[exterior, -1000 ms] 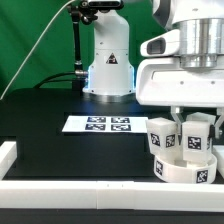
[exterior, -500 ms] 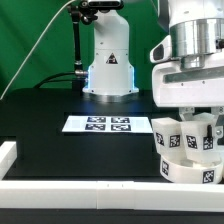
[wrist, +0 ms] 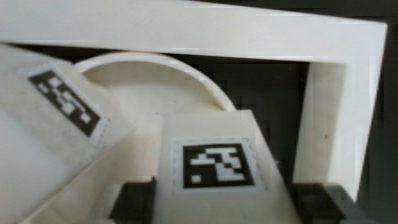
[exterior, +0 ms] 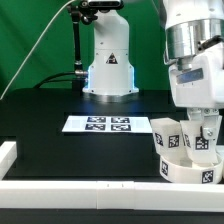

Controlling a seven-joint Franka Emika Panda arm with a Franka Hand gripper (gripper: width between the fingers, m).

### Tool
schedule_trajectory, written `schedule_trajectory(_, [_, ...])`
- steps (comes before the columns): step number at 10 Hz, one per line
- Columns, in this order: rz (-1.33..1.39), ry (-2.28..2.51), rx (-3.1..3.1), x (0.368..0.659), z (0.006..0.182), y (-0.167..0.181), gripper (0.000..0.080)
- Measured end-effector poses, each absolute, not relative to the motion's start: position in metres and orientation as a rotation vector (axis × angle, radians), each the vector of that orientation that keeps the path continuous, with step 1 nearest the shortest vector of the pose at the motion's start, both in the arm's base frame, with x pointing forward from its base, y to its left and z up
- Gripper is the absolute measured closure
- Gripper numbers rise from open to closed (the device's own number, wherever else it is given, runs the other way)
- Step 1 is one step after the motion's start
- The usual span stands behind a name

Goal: Assemble stool

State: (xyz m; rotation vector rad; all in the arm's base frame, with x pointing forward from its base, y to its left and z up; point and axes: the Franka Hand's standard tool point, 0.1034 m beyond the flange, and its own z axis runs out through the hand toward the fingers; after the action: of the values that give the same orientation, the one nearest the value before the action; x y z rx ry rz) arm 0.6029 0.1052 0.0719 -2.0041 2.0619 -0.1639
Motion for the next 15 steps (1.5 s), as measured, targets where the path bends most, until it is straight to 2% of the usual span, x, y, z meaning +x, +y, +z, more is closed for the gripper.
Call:
schedule_trajectory(5, [-0.107, 2.221, -1.78, 0.603, 0.072, 0.101, 0.0461])
schedule_trajectory(6, [-0.11, 2.201, -1.807, 0.603, 0.073, 0.1, 0.028])
schedule_trajectory(7, [-0.088, 2.044, -1.996, 0.603, 0.079, 0.097, 0.0192])
schedule_trajectory(10, [-0.135, 1.859, -2.134, 0.611, 0.102, 0.095, 0.0152])
schedule_trajectory(15, [-0.203, 1.276, -2.609, 0.608, 0.098, 0.096, 0.0151])
